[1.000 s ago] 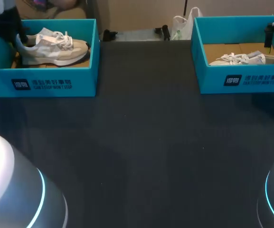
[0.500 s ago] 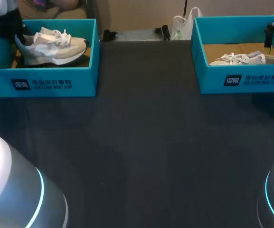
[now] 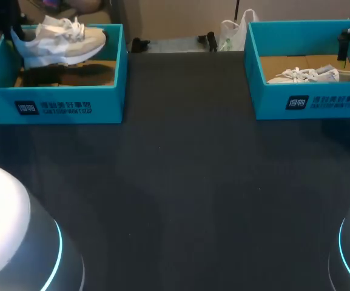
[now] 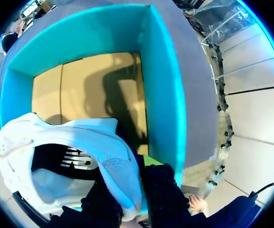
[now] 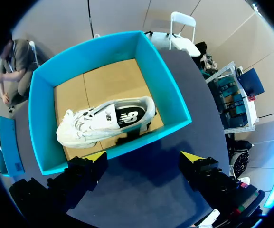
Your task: Take the shoe out of the shoebox, open the shoe tongue, remove and reinsert the insole, then place the shoe into the shoebox
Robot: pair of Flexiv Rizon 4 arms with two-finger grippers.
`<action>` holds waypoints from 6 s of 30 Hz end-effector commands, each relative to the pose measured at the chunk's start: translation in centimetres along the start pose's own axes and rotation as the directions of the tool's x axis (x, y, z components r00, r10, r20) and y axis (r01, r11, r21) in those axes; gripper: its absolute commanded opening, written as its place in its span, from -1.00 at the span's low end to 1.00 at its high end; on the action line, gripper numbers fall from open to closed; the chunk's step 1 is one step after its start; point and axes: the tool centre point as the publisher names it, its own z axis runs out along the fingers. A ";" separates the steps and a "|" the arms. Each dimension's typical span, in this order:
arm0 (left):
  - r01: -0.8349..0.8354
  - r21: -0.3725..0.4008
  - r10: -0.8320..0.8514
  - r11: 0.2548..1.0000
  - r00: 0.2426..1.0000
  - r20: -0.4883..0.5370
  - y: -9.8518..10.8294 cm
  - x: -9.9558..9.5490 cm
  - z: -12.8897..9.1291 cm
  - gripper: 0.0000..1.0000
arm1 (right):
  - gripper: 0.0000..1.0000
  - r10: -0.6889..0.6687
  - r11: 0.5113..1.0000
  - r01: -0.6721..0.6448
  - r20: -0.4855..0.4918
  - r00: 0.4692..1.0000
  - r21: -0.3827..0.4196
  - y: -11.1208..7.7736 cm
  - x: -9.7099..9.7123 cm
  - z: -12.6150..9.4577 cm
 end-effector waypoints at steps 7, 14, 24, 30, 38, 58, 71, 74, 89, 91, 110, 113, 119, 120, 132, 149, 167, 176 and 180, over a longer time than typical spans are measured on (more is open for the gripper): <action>0.028 -0.019 -0.029 0.999 0.998 -0.060 -3.1 0.3 -10.1 -1.00 | 1.00 0.000 1.000 0.000 -0.002 1.000 -0.001 0.0 0.0 0.0; 0.038 0.008 -0.038 0.999 0.998 -0.056 -3.9 0.9 -13.6 -1.00 | 1.00 0.000 1.000 0.000 -0.002 1.000 -0.001 0.0 0.0 0.0; 0.033 -0.044 -0.035 0.999 0.998 -0.044 -5.0 0.8 -17.4 -1.00 | 1.00 0.000 1.000 0.000 -0.002 1.000 -0.001 0.0 0.0 0.0; 0.035 -0.049 -0.037 0.998 0.998 -0.047 -5.2 0.7 -17.5 -1.00 | 1.00 0.000 1.000 0.000 -0.002 1.000 -0.001 0.0 0.0 0.0; 0.035 -0.049 -0.037 0.998 0.998 -0.047 -5.2 0.7 -17.5 -1.00 | 1.00 0.000 1.000 0.000 -0.002 1.000 -0.001 0.0 0.0 0.0; 0.092 -0.078 -0.097 0.993 0.993 -0.060 -10.4 -2.3 -19.5 -1.00 | 1.00 0.000 1.000 0.000 -0.002 1.000 -0.001 0.0 0.0 0.0; 0.109 -0.076 -0.115 0.991 0.991 -0.073 -17.0 -6.4 -19.9 -1.00 | 1.00 0.000 1.000 0.000 -0.002 1.000 -0.001 0.0 0.0 0.0; 0.107 -0.079 -0.113 0.991 0.990 -0.080 -18.2 -7.5 -20.1 -1.00 | 1.00 0.000 1.000 0.000 -0.002 1.000 -0.001 0.0 0.0 0.0; 0.075 -0.079 -0.082 0.994 0.993 -0.089 -24.9 -12.5 -20.9 -1.00 | 1.00 0.000 1.000 0.000 -0.002 1.000 -0.001 0.0 0.0 0.0; 0.071 -0.075 -0.078 0.995 0.992 -0.094 -25.5 -13.1 -20.8 -1.00 | 1.00 0.000 1.000 0.000 -0.002 1.000 -0.001 0.0 0.0 0.0; 0.022 -0.041 -0.027 0.999 0.992 -0.124 -32.0 -19.4 -20.5 -1.00 | 1.00 0.000 1.000 0.000 -0.002 1.000 -0.001 0.0 0.0 0.0; 0.014 -0.038 -0.018 0.999 0.992 -0.124 -33.0 -20.5 -20.6 -1.00 | 1.00 0.000 1.000 0.000 -0.002 1.000 -0.001 0.0 0.0 0.0; 0.046 -0.045 -0.051 0.998 0.991 -0.127 -35.3 -22.4 -20.7 -1.00 | 1.00 0.000 1.000 0.000 -0.002 1.000 -0.001 0.0 0.0 0.0; 0.055 -0.039 -0.059 0.998 0.990 -0.125 -35.6 -22.6 -20.7 -1.00 | 1.00 0.000 1.000 0.000 -0.002 1.000 -0.001 0.0 0.0 0.0; 0.077 -0.005 -0.077 0.997 0.990 -0.119 -39.3 -27.0 -19.3 -1.00 | 1.00 0.000 1.000 0.000 -0.002 1.000 -0.001 0.0 0.0 0.0; 0.077 0.036 -0.074 0.996 0.993 -0.097 -41.8 -35.6 -17.6 -1.00 | 1.00 0.000 1.000 0.000 -0.002 1.000 -0.001 0.0 0.0 0.0; 0.056 0.020 -0.053 0.998 0.992 -0.111 -43.5 -40.2 -14.9 -1.00 | 1.00 0.000 1.000 0.000 -0.002 1.000 -0.001 0.0 0.0 0.0; 0.056 0.020 -0.053 0.998 0.992 -0.111 -43.5 -40.2 -14.9 -1.00 | 1.00 0.000 1.000 0.000 -0.002 1.000 -0.001 0.0 0.0 0.0; 0.056 0.020 -0.053 0.998 0.992 -0.111 -43.5 -40.2 -14.9 -1.00 | 1.00 0.000 1.000 0.000 -0.002 1.000 -0.001 0.0 0.0 0.0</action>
